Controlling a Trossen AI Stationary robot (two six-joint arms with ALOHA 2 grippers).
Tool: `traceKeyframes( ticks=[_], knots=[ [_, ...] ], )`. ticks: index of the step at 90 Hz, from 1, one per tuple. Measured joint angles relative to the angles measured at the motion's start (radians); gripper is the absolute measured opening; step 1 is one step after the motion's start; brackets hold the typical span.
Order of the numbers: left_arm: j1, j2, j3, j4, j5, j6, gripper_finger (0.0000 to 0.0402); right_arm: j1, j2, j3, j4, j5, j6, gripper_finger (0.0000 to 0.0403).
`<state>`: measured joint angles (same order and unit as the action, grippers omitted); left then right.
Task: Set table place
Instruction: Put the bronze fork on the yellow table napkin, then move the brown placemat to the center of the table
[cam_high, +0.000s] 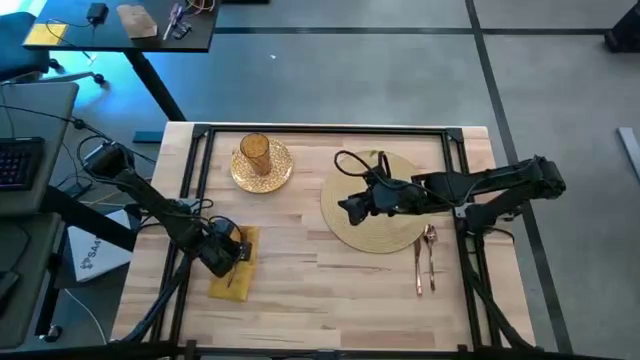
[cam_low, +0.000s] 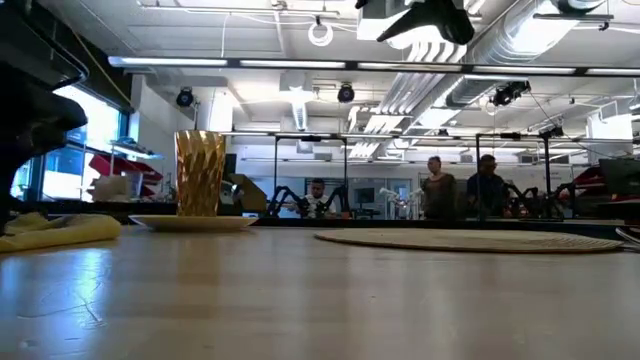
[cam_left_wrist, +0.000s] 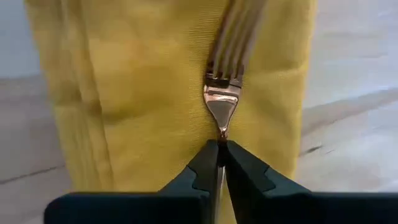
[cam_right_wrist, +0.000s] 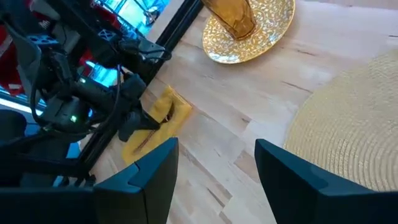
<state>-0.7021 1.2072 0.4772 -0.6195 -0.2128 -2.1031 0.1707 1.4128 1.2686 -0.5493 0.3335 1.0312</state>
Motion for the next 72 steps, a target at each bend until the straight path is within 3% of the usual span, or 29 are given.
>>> traceKeyframes(
  ticks=[26,42,57,72],
  knots=[
    [0.000,-0.029,0.105,-0.203,0.110,0.134,0.0085,0.041,-0.005,-0.026,-0.247,-0.282,0.121,0.0194],
    [-0.001,-0.053,0.121,-0.181,0.082,0.191,0.0094,0.057,-0.003,-0.196,-0.250,-0.284,0.234,0.0168],
    [-0.001,-0.053,0.121,-0.138,0.074,0.242,0.0094,-0.044,-0.001,-0.353,-0.149,-0.267,0.268,0.0128],
    [0.011,-0.074,0.121,0.027,0.074,0.296,0.0094,-0.141,0.011,-0.490,-0.014,-0.235,0.227,0.0075]
  ],
)
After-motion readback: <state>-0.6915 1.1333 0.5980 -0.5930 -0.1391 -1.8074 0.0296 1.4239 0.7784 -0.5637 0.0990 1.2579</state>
